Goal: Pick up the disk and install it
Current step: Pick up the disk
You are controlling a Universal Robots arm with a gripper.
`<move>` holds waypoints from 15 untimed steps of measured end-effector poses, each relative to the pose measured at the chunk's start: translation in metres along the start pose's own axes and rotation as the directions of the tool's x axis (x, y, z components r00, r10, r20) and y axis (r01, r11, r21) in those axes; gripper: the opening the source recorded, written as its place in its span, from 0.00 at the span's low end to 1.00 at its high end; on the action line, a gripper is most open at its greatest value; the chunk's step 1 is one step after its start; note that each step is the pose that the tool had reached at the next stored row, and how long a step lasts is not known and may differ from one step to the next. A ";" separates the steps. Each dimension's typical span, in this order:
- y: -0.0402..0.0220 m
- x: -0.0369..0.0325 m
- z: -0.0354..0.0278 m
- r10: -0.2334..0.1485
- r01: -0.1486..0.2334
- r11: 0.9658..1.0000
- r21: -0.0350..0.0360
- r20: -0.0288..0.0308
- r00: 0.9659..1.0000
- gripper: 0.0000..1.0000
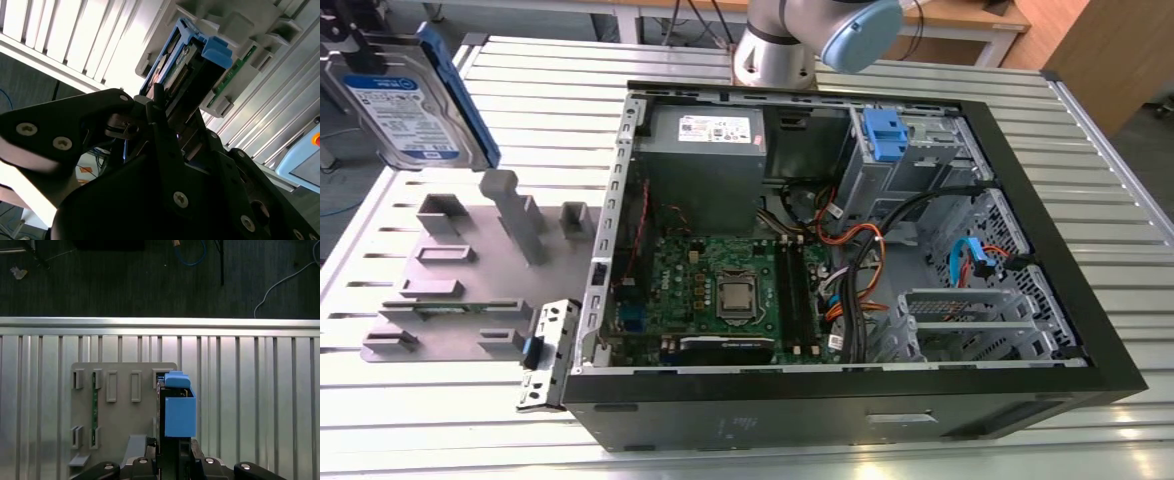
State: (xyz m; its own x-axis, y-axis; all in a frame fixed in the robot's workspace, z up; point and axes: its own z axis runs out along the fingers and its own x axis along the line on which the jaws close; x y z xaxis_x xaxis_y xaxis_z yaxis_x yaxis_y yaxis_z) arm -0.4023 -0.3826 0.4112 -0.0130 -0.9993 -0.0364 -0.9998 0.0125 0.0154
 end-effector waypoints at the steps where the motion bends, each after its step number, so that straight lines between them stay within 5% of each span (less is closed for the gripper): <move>1: 0.0000 -0.0001 -0.0007 0.000 0.000 1.000 0.000 0.000 1.000 0.35; 15: 0.0002 -0.0007 -0.0105 0.000 0.000 1.000 0.000 0.000 1.000 0.35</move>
State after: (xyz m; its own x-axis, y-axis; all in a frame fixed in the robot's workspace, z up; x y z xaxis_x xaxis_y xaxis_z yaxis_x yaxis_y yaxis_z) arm -0.4023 -0.3823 0.4217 -0.0130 -0.9993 -0.0364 -0.9998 0.0125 0.0154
